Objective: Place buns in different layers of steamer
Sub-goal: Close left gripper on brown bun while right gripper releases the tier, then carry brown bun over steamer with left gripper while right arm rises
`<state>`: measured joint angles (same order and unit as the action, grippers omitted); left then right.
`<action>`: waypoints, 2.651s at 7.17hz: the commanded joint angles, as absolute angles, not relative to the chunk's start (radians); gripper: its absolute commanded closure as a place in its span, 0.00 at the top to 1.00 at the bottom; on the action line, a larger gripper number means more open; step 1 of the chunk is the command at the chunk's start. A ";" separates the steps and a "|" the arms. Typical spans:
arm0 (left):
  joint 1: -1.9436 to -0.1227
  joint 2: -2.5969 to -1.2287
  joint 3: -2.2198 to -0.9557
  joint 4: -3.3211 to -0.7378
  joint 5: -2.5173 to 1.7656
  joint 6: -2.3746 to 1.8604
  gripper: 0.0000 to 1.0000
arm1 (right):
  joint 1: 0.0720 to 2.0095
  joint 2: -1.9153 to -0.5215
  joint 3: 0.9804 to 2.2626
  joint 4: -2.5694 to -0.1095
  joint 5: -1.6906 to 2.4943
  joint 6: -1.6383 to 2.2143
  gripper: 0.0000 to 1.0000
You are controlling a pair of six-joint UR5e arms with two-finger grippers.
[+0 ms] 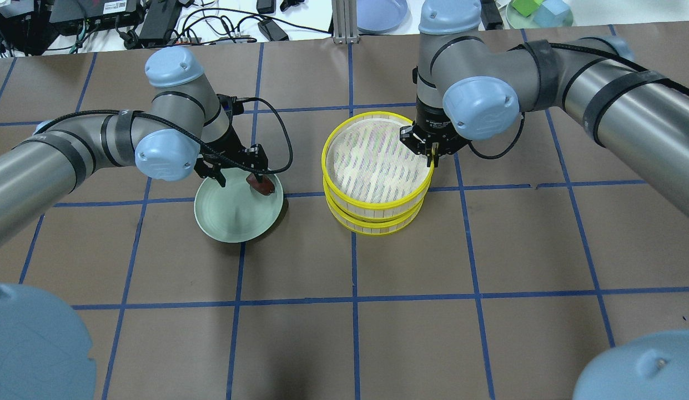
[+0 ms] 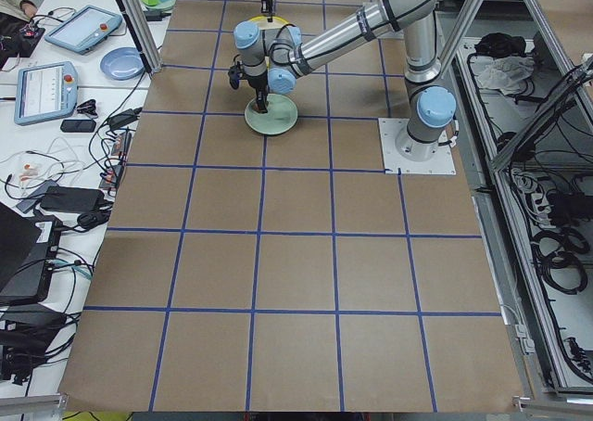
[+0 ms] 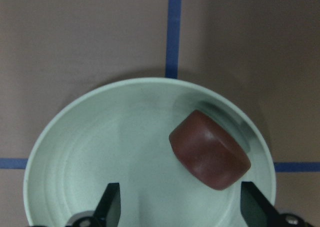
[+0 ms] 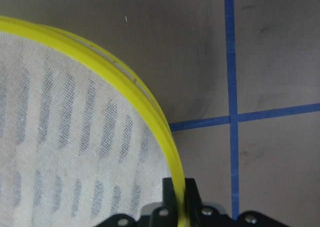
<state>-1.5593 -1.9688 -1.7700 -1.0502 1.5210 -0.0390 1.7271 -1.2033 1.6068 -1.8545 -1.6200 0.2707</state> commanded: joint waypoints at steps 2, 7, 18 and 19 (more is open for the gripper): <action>-1.559 -2.002 -1.752 -1.032 1.471 -0.043 0.86 | 1.741 -1.192 1.608 -1.868 -1.623 0.272 0.00; -1.559 -2.017 -1.764 -1.029 1.467 -0.064 0.38 | 1.740 -1.203 1.615 -1.844 -1.651 0.258 1.00; -1.712 -1.827 -1.608 -1.195 1.390 -0.338 0.00 | 1.686 -1.503 1.396 -1.486 -1.580 0.149 0.99; -1.795 -1.845 -1.568 -1.195 1.426 -0.456 0.00 | 1.633 -1.506 1.400 -1.515 -1.574 0.042 0.95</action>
